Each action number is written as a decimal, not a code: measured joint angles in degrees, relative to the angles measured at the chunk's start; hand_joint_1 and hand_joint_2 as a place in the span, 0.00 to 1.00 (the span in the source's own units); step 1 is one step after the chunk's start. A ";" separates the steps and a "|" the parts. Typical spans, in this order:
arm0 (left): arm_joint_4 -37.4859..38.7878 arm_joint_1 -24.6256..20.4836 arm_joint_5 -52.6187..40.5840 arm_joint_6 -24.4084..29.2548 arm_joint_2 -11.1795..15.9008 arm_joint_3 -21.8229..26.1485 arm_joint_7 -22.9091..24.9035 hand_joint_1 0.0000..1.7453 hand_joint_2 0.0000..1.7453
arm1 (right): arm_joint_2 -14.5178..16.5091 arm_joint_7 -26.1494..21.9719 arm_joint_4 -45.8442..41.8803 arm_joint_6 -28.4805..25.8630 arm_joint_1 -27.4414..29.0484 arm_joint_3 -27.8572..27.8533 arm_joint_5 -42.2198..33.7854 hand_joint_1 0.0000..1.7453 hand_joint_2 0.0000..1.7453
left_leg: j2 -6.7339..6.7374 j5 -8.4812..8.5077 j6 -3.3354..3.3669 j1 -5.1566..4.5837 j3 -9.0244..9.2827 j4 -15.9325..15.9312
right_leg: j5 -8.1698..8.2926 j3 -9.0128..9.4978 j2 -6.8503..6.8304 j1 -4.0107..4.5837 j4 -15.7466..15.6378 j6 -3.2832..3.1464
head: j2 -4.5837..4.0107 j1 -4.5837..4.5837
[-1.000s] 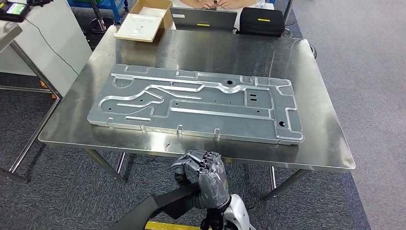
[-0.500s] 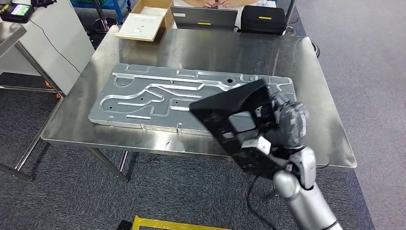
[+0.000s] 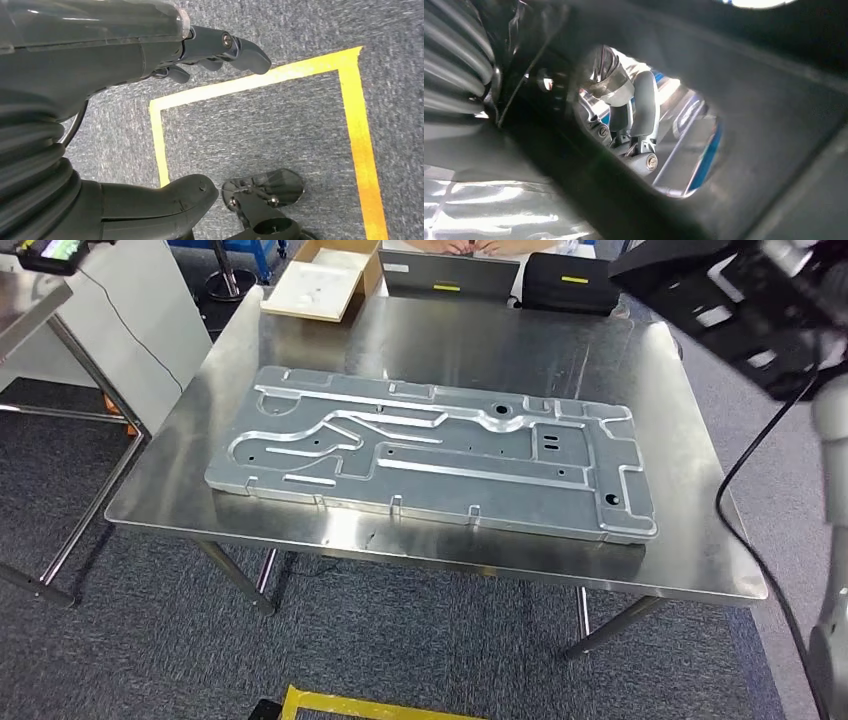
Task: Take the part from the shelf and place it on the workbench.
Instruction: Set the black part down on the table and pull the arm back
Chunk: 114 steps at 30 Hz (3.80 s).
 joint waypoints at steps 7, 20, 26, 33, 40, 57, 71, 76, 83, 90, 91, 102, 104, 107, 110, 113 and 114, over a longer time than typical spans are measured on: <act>0.00 -0.12 -0.37 -0.16 -0.46 -1.07 0.44 0.00 1.00 | -4.14 1.11 10.26 1.65 -11.13 3.62 5.39 1.00 1.00 | -0.23 -0.08 0.74 0.10 0.39 -0.29 | -2.83 -6.85 0.88 -0.39 11.93 0.86 | 0.00 0.04; 0.00 -0.78 -0.55 -2.80 -0.68 -2.43 -0.54 0.00 1.00 | -2.19 -2.20 29.77 -2.73 -13.40 15.41 15.87 1.00 1.00 | 0.16 -7.61 -1.72 -0.03 -7.25 15.63 | 2.87 -0.84 1.06 0.09 -1.90 -1.93 | -0.01 -0.04; 0.00 -1.07 -0.54 -3.20 -0.53 -2.55 -1.03 0.00 1.00 | 1.41 -2.12 34.62 -6.10 -7.75 17.11 17.90 1.00 1.00 | 0.27 0.46 -0.04 -0.73 -0.92 0.65 | 2.53 -0.88 1.10 0.69 -1.43 -1.64 | 0.01 -0.02; 0.00 -1.35 -0.69 -3.84 -0.47 -2.90 -1.47 0.00 1.00 | 5.37 -3.08 37.93 -7.51 -5.26 17.90 22.44 1.00 1.00 | 0.39 1.62 1.05 -0.24 0.44 -2.27 | -2.03 -4.25 1.06 0.22 5.98 0.26 | 0.01 0.15; 0.00 -1.35 -0.70 -4.51 -0.46 -3.62 -1.49 0.00 1.00 | 9.14 -7.53 40.06 -7.85 -2.59 20.97 25.45 1.00 1.00 | 0.02 0.82 0.10 -0.09 0.32 -1.18 | 2.42 -2.45 1.02 -0.86 1.30 1.05 | 0.01 0.14; 0.00 -0.91 -0.80 -5.14 -0.26 -3.96 -2.23 0.00 1.00 | 11.07 -13.04 39.68 -9.56 -1.01 23.60 24.65 0.00 1.00 | 0.20 0.43 -0.90 -0.38 -0.30 -0.23 | 2.35 -0.79 1.20 0.36 -1.34 -1.63 | -0.01 0.09; 0.00 -0.80 -1.22 -4.75 -0.27 -5.35 -2.41 0.00 1.00 | 11.44 -15.05 35.25 -11.17 2.57 25.16 23.05 0.00 1.00 | 0.09 0.71 -0.08 -0.18 0.45 -1.09 | 2.27 -1.38 1.04 -0.15 0.28 0.06 | -0.01 0.13; 0.00 -0.78 -1.16 -4.76 -0.27 -5.35 -2.41 0.00 1.00 | 11.48 -15.06 34.46 -11.58 2.53 25.18 22.80 0.00 1.00 | 0.10 -0.20 -1.56 -0.24 0.26 -0.29 | 2.59 -0.28 1.04 -0.07 -2.01 -1.50 | 0.00 0.11; 0.00 -0.49 -1.15 -4.75 -0.27 -5.35 -2.41 0.00 1.00 | 11.59 -15.12 34.20 -11.58 2.74 25.51 22.78 0.00 1.00 | 0.23 -5.47 -2.32 0.07 -5.95 13.38 | 2.54 -0.04 0.84 -0.21 -2.05 -2.34 | -0.01 0.09; 0.00 -0.48 -0.72 -4.89 -0.25 -5.32 -2.42 0.00 1.00 | 11.56 -15.57 34.02 -11.92 3.25 25.58 22.68 0.00 1.00 | 0.18 0.22 -0.87 -0.11 0.34 -0.51 | 2.24 -0.46 1.13 0.00 -1.49 -0.48 | 0.01 0.12; 0.00 -0.54 -0.72 -4.91 -0.25 -5.32 -2.43 0.00 1.00 | 11.49 -15.68 33.93 -12.10 3.44 25.60 22.63 0.00 1.00 | 0.19 0.42 -0.47 -0.05 0.43 -0.79 | 1.86 -0.56 1.12 -0.11 -1.17 -0.20 | 0.01 0.13; 0.00 -0.71 -0.19 -3.35 -0.42 -5.31 -2.37 0.00 1.00 | 10.19 -8.45 35.50 -10.21 2.15 26.76 31.03 0.00 0.50 | -0.11 0.47 0.08 -0.29 0.44 -0.79 | 2.37 -0.96 0.96 0.01 -0.56 -0.37 | 0.01 0.13; 0.00 -0.59 0.02 -3.14 -0.44 -5.28 -2.42 0.00 1.00 | 9.81 -11.41 37.29 -8.16 0.99 27.20 29.03 0.00 0.00 | -0.24 0.51 -0.53 -0.34 0.34 -0.85 | 2.49 -0.60 0.98 0.38 -1.63 -0.76 | 0.01 0.13; 0.00 -0.54 0.08 -3.20 -0.42 -5.27 -2.53 0.00 1.00 | 10.18 -18.79 38.40 -3.26 0.48 26.62 18.25 0.00 0.00 | -0.01 -0.63 -1.56 -0.24 0.13 0.32 | 2.91 0.11 0.98 0.04 -2.61 -1.74 | 0.01 0.11; 0.00 -0.70 0.23 -3.28 -0.40 -5.27 -2.62 0.00 1.00 | 11.61 -21.09 39.09 2.82 0.56 24.97 9.37 0.00 0.00 | 0.17 -5.52 -2.24 -0.02 -3.90 9.52 | 3.04 0.58 0.85 -0.06 -3.08 -2.40 | 0.01 0.09; 0.00 -0.60 0.36 -3.35 -0.35 -5.27 -2.69 0.00 1.00 | 12.69 -21.31 39.75 7.52 0.55 23.40 4.56 0.00 0.00 | 0.21 -5.77 -2.56 0.13 -6.16 13.84 | 2.87 0.77 0.83 0.01 -2.99 -2.41 | 0.01 0.09; 0.00 -0.59 0.40 -3.35 -0.30 -5.27 -2.72 0.00 1.00 | 12.90 -21.16 39.98 9.17 0.48 23.07 3.65 0.00 0.00 | 0.22 -3.79 -2.52 0.15 -4.87 11.05 | 2.73 0.93 0.82 0.01 -2.92 -2.30 | 0.01 0.09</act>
